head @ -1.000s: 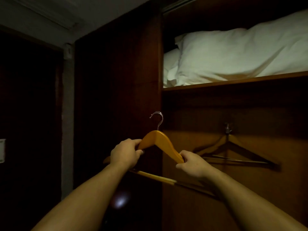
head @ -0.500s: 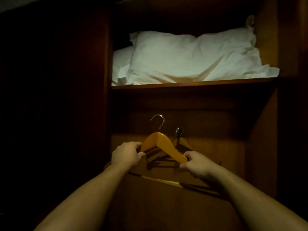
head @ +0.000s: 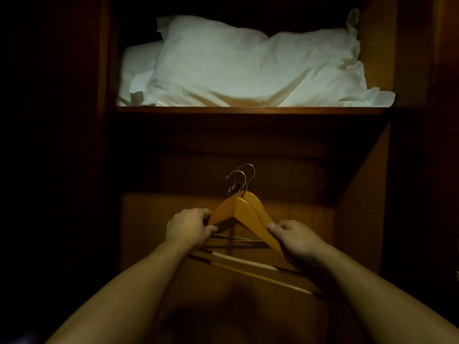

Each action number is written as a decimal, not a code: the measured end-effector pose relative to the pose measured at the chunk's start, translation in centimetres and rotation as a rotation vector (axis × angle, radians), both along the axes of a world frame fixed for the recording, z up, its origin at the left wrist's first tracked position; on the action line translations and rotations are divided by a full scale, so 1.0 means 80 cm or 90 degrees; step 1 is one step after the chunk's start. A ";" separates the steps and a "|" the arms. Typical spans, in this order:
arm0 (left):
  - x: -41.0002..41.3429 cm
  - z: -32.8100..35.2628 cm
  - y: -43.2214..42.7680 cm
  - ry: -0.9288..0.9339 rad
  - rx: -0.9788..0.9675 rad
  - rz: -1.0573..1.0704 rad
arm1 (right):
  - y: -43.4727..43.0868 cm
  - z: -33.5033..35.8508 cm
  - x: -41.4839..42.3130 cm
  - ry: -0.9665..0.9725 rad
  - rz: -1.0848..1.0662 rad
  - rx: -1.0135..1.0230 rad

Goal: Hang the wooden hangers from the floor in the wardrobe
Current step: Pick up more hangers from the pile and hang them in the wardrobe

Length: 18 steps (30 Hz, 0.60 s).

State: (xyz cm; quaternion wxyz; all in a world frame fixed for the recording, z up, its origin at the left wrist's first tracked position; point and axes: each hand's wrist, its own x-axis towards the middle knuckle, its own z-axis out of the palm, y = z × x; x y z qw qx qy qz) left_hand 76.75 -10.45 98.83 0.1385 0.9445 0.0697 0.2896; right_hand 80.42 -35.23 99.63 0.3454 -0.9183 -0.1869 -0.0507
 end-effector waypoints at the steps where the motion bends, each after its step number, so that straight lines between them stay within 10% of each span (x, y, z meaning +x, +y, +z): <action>1: 0.009 0.000 -0.002 0.006 -0.003 -0.010 | -0.001 -0.002 0.007 -0.003 -0.006 -0.001; 18: 0.120 -0.029 0.014 0.070 0.070 -0.117 | 0.017 -0.020 0.111 0.030 -0.120 0.052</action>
